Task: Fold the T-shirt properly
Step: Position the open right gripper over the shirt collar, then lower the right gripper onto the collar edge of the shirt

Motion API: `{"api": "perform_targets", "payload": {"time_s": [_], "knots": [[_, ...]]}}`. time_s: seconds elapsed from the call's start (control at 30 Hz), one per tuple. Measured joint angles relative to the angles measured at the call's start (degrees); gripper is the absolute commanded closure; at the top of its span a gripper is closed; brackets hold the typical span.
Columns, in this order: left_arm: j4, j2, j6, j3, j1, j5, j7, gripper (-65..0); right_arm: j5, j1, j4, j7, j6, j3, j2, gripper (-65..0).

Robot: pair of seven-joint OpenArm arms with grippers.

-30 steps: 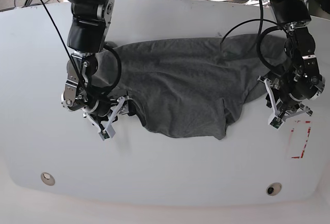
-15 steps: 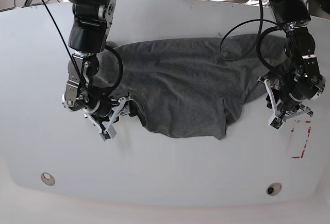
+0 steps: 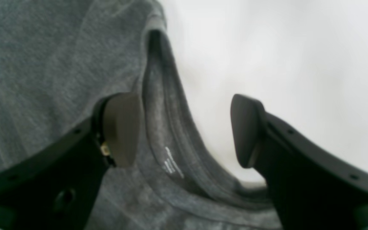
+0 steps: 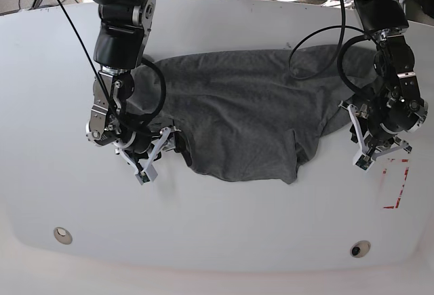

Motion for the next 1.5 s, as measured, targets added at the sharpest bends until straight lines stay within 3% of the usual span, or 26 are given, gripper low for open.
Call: {"api": "perform_targets", "payload": {"time_s": [0.5, 0.63, 1.03, 1.5], "knots": [[-0.35, -0.13, 0.00, -0.28, 0.11, 0.11, 0.09, -13.4, -0.07, -1.44, -0.87, 0.74, 0.00, -0.39, -1.42, -38.4], [-0.39, -0.13, 0.00, -0.28, 0.35, 0.09, 0.20, -13.4, -0.04, -1.73, -1.49, 2.05, -0.02, -0.66, -1.62, -32.9], [-0.44, -0.15, 0.00, -0.81, 0.09, 0.22, 0.22, -13.7, -0.04, -1.64, -2.58, 3.30, 0.00, -1.11, -1.51, -8.3], [-0.72, -0.35, 0.00, -1.64, 0.35, 0.26, 0.37, -13.4, -0.63, -1.90, 0.22, 2.51, 0.00, -2.16, -1.57, 0.0]]}}
